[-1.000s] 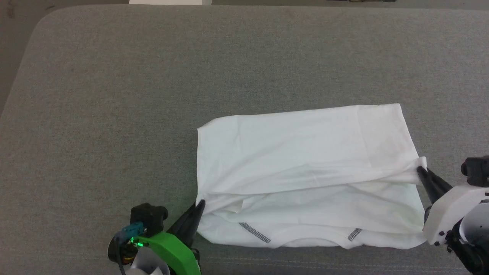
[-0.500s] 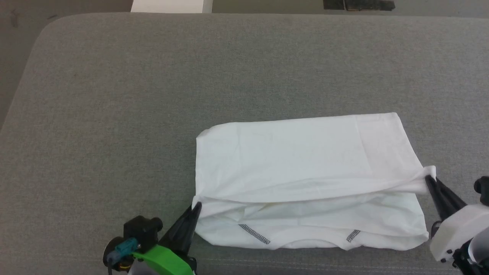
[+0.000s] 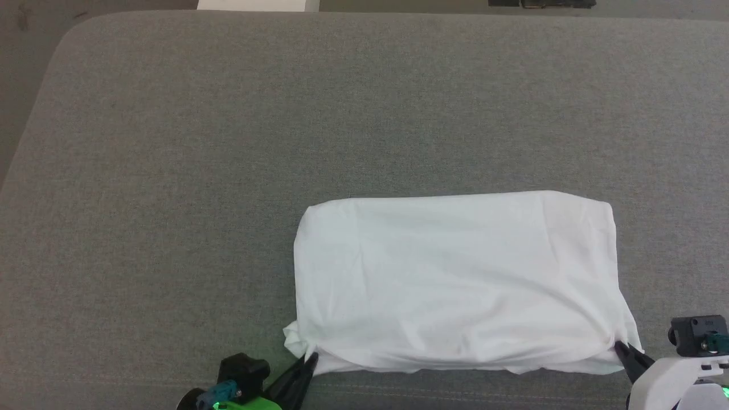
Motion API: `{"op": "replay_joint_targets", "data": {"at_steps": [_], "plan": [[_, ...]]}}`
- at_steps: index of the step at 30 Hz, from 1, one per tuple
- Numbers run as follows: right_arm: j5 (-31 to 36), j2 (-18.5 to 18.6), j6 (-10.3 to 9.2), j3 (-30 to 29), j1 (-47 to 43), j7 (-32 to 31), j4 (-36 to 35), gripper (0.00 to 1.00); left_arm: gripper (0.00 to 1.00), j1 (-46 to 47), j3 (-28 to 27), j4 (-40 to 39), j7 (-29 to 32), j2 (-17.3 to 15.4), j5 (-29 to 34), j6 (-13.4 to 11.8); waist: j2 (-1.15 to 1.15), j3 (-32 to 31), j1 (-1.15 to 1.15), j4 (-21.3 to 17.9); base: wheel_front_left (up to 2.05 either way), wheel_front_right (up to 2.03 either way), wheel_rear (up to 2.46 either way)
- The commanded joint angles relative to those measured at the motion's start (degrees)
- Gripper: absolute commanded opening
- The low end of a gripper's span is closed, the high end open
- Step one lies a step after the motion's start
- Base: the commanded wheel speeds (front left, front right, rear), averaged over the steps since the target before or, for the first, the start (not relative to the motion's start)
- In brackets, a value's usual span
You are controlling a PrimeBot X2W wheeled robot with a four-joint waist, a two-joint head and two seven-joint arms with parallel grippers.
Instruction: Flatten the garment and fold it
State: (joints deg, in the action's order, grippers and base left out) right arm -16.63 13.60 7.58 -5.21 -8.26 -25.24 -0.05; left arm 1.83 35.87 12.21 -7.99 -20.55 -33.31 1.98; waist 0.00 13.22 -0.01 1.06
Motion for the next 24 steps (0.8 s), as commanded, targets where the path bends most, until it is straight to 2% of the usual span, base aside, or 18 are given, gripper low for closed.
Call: {"op": "replay_joint_targets", "data": {"at_steps": [1, 7, 15, 20, 24], "plan": [[0.5, -0.2, -0.09, -0.3, 0.4, 0.1, 0.5, 1.00, 1.00, 1.5, -0.6, 0.9, -0.3, 0.3, 0.4, -0.3, 0.00, -0.1, 0.01, 0.0, 0.00, 0.00, 0.00], [0.9, -1.8, -0.09, -2.6, 1.4, 2.5, -0.9, 1.00, 1.00, 2.4, -3.2, 1.3, -3.4, 0.6, -0.3, -1.8, 0.00, -1.2, 0.01, 0.1, 0.00, 0.00, 0.00], [0.0, -6.5, -0.09, -7.0, 1.2, 4.0, -7.2, 1.00, 1.00, 1.1, -10.0, -4.6, -6.7, 1.5, -1.1, -5.0, 0.00, -3.1, 0.01, 0.3, 0.00, 0.00, 0.00], [-2.0, -9.5, -0.09, -9.4, 2.7, 4.6, -9.3, 1.00, 1.00, 1.1, -17.1, -9.2, -7.0, 4.2, 1.3, -6.9, 0.00, -3.7, 0.01, 0.5, 0.00, 0.00, 0.00], [-3.0, -10.5, -0.09, -10.6, 5.5, 4.6, -6.7, 1.00, 1.00, 1.7, -24.5, -11.6, -7.0, 7.9, 4.9, -6.8, 0.00, -3.7, 0.01, 0.5, 0.00, 0.00, 0.00]]}}
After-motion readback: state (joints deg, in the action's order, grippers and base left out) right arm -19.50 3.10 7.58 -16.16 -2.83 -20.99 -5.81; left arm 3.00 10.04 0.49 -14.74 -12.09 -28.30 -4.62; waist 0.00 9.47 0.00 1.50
